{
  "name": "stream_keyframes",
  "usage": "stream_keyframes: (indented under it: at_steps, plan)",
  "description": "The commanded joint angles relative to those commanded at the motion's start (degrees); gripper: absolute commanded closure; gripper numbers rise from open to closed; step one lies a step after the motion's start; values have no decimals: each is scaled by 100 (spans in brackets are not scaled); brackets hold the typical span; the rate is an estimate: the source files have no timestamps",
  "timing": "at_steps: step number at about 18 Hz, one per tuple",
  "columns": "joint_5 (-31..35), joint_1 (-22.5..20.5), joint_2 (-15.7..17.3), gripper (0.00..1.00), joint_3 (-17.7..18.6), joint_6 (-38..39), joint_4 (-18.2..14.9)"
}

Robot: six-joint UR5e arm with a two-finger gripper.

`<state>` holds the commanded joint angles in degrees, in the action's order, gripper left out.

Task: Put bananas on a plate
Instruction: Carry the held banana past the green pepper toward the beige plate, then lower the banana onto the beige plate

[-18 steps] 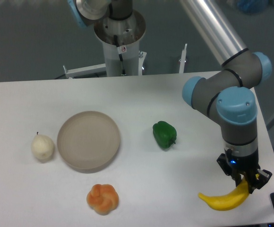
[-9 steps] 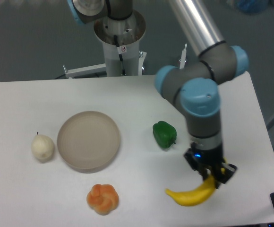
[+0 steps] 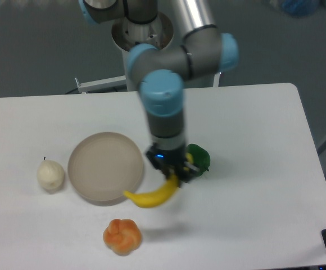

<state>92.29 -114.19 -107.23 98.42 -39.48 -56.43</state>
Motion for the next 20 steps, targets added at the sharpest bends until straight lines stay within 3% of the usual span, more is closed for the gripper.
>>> stream_keyframes:
  at_steps: [3,7,10,20]
  plan:
    - [8,475,18,79,430,274,1]
    - [70,661,-34,78,854,318,176]
    - [79,661,-104,78,933,284,431]
    - [79,661,-377,77,872,222,563]
